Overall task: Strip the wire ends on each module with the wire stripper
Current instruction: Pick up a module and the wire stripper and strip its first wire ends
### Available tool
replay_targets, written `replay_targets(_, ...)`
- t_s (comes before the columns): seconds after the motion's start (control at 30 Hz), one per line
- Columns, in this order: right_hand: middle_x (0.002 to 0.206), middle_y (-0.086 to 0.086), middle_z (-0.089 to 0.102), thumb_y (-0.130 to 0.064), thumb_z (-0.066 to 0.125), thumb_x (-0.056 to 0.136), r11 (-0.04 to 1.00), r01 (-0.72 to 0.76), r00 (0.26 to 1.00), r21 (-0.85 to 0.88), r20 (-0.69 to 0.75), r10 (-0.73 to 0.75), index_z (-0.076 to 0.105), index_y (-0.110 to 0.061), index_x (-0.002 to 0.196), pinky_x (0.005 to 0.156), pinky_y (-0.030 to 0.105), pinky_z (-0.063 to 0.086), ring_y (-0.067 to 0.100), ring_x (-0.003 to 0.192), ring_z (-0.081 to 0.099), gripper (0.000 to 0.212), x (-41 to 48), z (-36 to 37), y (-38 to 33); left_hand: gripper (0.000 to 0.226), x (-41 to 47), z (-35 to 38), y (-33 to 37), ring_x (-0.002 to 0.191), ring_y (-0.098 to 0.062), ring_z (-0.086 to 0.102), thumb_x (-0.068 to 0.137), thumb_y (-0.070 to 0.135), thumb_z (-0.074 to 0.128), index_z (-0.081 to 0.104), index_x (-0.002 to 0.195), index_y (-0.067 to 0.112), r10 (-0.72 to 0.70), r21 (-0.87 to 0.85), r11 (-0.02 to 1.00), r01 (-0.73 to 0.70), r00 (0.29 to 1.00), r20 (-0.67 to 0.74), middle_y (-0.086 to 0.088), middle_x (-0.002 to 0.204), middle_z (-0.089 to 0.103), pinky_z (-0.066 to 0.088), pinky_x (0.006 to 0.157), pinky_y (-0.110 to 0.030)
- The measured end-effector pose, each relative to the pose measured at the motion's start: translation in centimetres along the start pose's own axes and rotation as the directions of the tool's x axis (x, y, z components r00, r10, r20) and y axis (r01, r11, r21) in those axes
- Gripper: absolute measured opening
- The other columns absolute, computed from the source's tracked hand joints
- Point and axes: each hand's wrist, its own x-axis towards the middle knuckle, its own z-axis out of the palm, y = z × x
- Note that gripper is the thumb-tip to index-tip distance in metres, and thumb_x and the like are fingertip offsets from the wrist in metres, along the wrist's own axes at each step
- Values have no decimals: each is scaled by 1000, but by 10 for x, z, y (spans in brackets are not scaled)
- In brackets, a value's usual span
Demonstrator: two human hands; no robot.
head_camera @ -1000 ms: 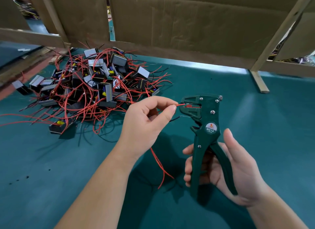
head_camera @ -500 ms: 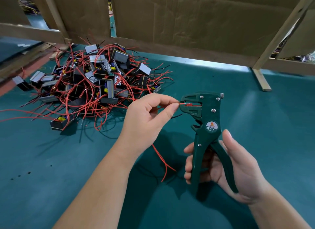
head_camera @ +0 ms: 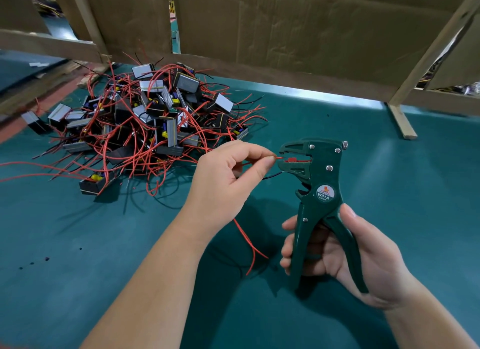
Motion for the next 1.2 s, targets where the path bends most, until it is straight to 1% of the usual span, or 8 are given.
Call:
replay_targets(0.33,79,27,64,-72,73,59,999,-36,999,-15,-37,35,72,-2,90,67,48,55,38,70,65,76,1,2,1,19,1,2,0,57,1,48,83,23,69,66,81,41,-14,-6,1000,14,1000,-11,24,70,64,41,55,-15)
replay_targets(0.7,75,26,62,-70,77,54,999,-49,997,18,-52,50,71,-3,85,63,46,54,37,66,62,74,0,6,2,15,-1,1,3,56,7,47,87,14,68,66,84,29,36,70,997,-36,999,3,29,67,56,29,53,-5)
replay_targets(0.8,63,21,55,-67,80,48,999,-31,987,28,-154,35,66,-8,71,50,41,51,30,51,55,65,3,18,8,13,-1,1,1,57,0,50,88,21,64,63,85,34,13,62,998,-15,999,32,19,70,63,34,53,-11)
replay_targets(0.87,56,14,45,-60,78,51,999,-9,959,31,-282,17,57,-11,62,40,31,41,24,41,42,55,7,22,7,8,-1,2,-4,63,-11,57,90,27,60,63,91,34,-48,98,995,37,992,116,9,78,69,46,63,-21)
replay_targets(0.93,55,10,42,-61,68,55,999,-43,944,33,-326,51,52,-13,61,38,26,35,22,40,37,51,10,22,3,9,-2,4,-10,69,-7,59,91,21,62,65,93,29,-95,163,985,65,978,183,12,81,68,44,67,-15)
replay_targets(1.07,59,14,46,-54,66,64,995,-63,976,73,-203,76,59,-10,67,41,30,41,25,46,45,44,8,18,2,23,0,-1,-16,79,8,60,92,13,61,59,83,34,-125,168,981,93,974,190,21,81,69,40,73,-6)
replay_targets(1.13,65,16,53,-51,78,57,990,-60,991,124,-109,73,65,-8,76,49,37,48,28,54,53,48,6,16,4,16,0,-1,-19,85,2,64,93,21,56,55,84,34,-167,154,979,137,965,203,23,84,71,45,81,-20)
replay_targets(1.2,73,19,58,-48,84,52,985,-14,998,173,-58,24,69,-6,84,59,43,53,31,62,58,54,6,12,4,7,0,0,-21,77,-16,64,92,31,47,51,89,36,-201,141,974,175,960,193,21,72,70,48,76,-32)
